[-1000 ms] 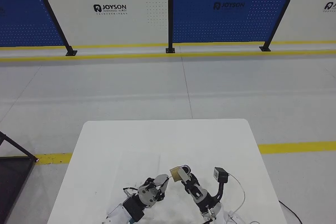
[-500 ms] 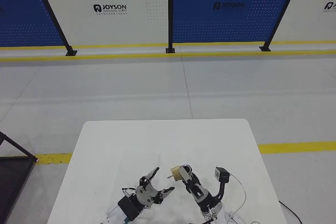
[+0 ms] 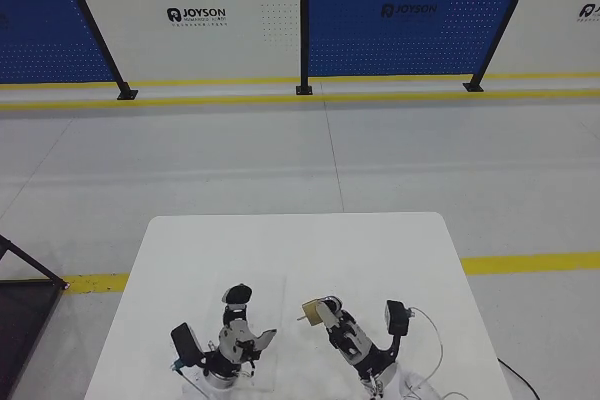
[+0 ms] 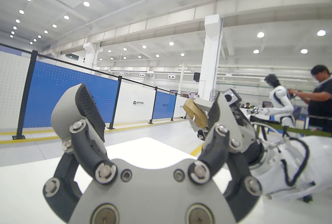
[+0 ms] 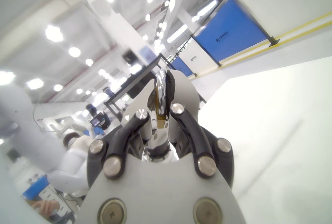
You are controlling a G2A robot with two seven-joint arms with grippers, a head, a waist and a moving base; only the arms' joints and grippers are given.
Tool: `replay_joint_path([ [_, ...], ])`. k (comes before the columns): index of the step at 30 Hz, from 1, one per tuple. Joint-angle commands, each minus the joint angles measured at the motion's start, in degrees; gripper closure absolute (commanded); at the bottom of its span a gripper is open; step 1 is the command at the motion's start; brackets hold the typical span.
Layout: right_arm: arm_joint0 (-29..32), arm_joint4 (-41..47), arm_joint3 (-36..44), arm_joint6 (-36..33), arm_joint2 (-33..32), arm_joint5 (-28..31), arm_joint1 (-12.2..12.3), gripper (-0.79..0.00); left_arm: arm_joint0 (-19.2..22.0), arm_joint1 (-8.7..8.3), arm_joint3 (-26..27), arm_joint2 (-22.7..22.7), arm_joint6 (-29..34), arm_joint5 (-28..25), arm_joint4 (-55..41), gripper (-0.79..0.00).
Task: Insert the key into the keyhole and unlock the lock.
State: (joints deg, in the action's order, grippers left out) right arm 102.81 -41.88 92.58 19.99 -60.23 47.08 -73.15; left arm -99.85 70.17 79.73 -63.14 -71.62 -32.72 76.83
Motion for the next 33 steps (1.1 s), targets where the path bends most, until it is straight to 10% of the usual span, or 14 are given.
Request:
replay_joint_path([
  [1, -0.21, -3.41, -0.33, 2.06, 0.35, -0.32, -0.14, 0.0, -1.11, -0.49, 1.37, -1.38, 3.16, -3.1, -2.93, -0.785],
  [16, -1.47, -10.66, -3.68, 12.83, 3.61, -3.43, -1.13, 0.0, -6.15, -2.33, 6.08, -5.31, 24.21, -12.99, -13.38, -0.785],
  [24, -2.0, -4.66, -3.75, 8.31, 4.12, -2.11, -1.03, 0.0, -4.54, -1.71, 4.09, -1.3, 20.27, -8.0, -4.5, -0.4],
  [33, -1.83, -1.21, -2.9, 4.89, 3.65, -1.98, -0.72, 0.0, -2.8, -1.39, 2.53, 1.05, 19.0, -5.83, -2.53, -0.274],
])
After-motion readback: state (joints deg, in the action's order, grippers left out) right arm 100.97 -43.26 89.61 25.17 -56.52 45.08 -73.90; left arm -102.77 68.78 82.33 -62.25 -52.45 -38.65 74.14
